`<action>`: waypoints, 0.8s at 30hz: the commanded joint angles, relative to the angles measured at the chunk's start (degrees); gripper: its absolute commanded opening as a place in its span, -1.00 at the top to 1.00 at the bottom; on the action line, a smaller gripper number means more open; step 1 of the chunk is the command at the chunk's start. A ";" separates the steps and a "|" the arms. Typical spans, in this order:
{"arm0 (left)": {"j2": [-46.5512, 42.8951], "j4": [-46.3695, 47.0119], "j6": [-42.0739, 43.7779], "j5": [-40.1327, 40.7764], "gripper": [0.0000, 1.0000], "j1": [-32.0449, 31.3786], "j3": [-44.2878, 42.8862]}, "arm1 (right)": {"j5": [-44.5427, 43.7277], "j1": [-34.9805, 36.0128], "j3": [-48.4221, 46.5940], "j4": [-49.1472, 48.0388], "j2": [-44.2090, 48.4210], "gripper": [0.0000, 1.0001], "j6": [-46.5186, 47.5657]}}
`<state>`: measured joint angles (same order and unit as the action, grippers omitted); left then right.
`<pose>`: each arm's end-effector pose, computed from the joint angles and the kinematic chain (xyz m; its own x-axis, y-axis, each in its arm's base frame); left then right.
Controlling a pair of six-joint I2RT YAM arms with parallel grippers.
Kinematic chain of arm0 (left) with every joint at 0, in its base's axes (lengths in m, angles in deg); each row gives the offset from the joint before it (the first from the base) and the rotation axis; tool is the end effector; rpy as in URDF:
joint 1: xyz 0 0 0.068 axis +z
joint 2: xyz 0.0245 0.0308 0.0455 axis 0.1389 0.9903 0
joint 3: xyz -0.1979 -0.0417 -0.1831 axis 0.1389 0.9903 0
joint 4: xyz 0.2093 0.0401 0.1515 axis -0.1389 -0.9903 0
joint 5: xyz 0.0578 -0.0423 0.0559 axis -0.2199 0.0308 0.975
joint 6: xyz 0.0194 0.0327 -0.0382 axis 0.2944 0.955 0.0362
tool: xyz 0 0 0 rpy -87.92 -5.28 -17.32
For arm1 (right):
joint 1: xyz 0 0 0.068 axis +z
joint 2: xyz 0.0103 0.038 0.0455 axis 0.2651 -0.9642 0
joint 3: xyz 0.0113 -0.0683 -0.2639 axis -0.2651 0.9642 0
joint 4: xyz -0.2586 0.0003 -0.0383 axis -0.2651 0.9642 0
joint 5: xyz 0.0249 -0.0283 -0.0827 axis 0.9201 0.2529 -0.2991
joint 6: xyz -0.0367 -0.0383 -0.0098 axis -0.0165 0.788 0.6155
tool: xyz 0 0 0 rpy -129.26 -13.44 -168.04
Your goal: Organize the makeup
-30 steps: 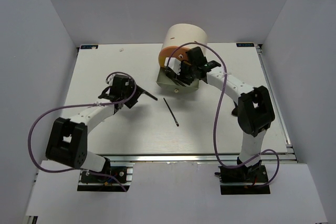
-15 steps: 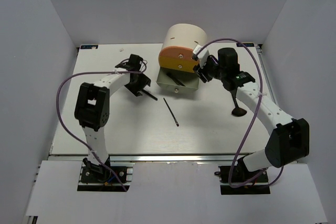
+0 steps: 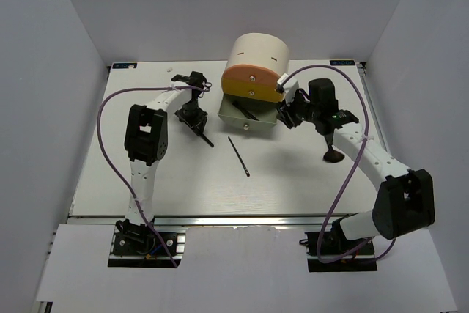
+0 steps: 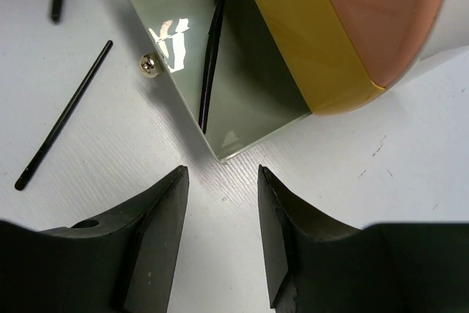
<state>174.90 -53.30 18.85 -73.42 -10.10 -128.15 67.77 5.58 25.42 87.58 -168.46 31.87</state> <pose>0.4263 -0.1345 0.1606 -0.6907 -0.7106 -0.1338 -0.7181 0.6958 0.0119 0.2948 0.1247 0.2988 -0.1364 -0.5102 -0.8491 -0.7316 0.6298 -0.2609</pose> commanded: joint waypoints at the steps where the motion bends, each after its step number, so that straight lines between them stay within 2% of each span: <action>1: -0.02 -3.01 1.10 0.71 0.32 -0.02 0.58 | 1.58 -0.65 -0.66 -2.31 2.16 0.03 -1.93; 2: 0.07 -2.92 1.10 0.36 0.47 -0.02 0.85 | 1.75 -0.82 -0.75 -2.14 2.16 0.03 -2.11; 3: -0.02 -2.57 1.54 -0.60 0.69 -0.02 1.11 | 1.93 -0.91 -1.01 -2.05 2.33 0.03 -2.46; 7: -2.82 0.94 2.42 -2.10 1.00 -0.02 5.58 | 2.89 -1.96 -1.63 -1.52 3.65 0.03 -3.25; 10: -9.32 4.71 2.77 -2.19 1.00 -0.02 9.36 | 3.68 -3.01 -1.54 -1.61 5.05 0.03 -3.34; 12: -17.39 7.96 2.86 -2.63 1.00 -0.02 14.71 | 3.95 -3.54 -1.28 -1.96 6.03 0.02 -3.17; 14: -24.15 16.90 3.21 -5.69 1.00 -0.02 22.85 | 3.95 -4.34 -0.58 -2.48 7.16 0.01 -2.82; 15: -31.59 21.73 5.04 -8.14 1.00 -0.02 26.48 | 3.95 -4.69 -0.23 -2.66 7.60 -0.03 -2.73; 16: -35.40 36.05 6.19 -12.26 1.00 -0.02 30.69 | 3.69 -5.39 0.12 -3.10 8.39 -0.08 -2.64; 17: -39.18 44.54 6.63 -19.96 1.00 -0.02 35.26 | 3.86 -5.74 1.69 -3.80 9.01 -0.15 -2.90; 18: -44.88 50.89 4.55 -22.38 1.00 -0.02 42.96 | 4.04 -6.18 2.75 -6.15 9.88 -0.32 -3.08; 19: -46.67 61.83 3.49 -24.32 1.00 -0.02 45.91 | 3.95 -7.14 3.89 -7.57 11.55 -0.38 -3.25; 21: -47.57 66.85 1.81 -27.23 1.00 -0.11 48.48 | 3.51 -7.85 6.97 -11.16 13.40 -0.55 -4.48; 24: -44.50 70.63 -0.29 -28.64 1.00 -2.47 47.26 | -0.95 -8.64 9.26 -13.03 13.94 -0.59 -8.42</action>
<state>126.67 2.66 21.02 -95.67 -10.95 -81.97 69.97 -2.33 33.07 80.58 -155.53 27.59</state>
